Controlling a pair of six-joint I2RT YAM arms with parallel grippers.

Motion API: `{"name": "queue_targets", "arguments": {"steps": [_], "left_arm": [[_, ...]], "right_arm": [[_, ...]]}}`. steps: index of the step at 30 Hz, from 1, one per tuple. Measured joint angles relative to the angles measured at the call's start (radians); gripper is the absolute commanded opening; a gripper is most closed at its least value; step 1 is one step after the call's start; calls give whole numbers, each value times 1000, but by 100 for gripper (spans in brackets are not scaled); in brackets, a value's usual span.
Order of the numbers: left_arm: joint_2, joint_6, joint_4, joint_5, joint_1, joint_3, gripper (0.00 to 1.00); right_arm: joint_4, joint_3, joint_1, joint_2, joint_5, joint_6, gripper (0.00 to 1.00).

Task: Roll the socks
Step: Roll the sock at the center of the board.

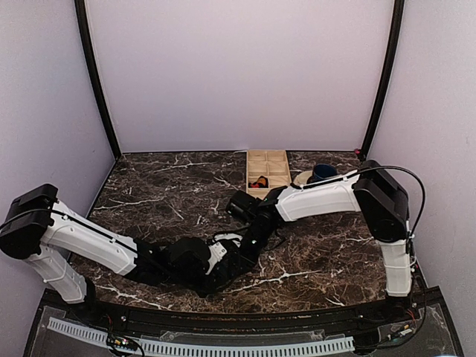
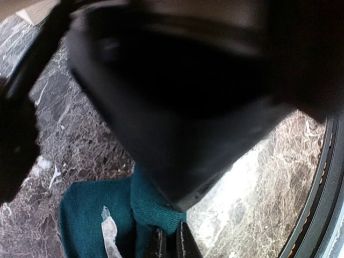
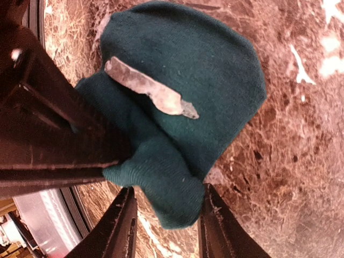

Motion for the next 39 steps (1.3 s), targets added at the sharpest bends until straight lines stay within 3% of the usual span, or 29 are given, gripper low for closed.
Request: {"name": "queue_targets", "arguments": {"steps": [20, 39], "left_arm": [[-5, -80, 56, 195, 96, -37, 0], [6, -161, 195, 491, 222, -113, 0]], "right_arm": [[132, -106, -33, -126, 46, 98, 40], [346, -304, -66, -285, 154, 137, 41]]}}
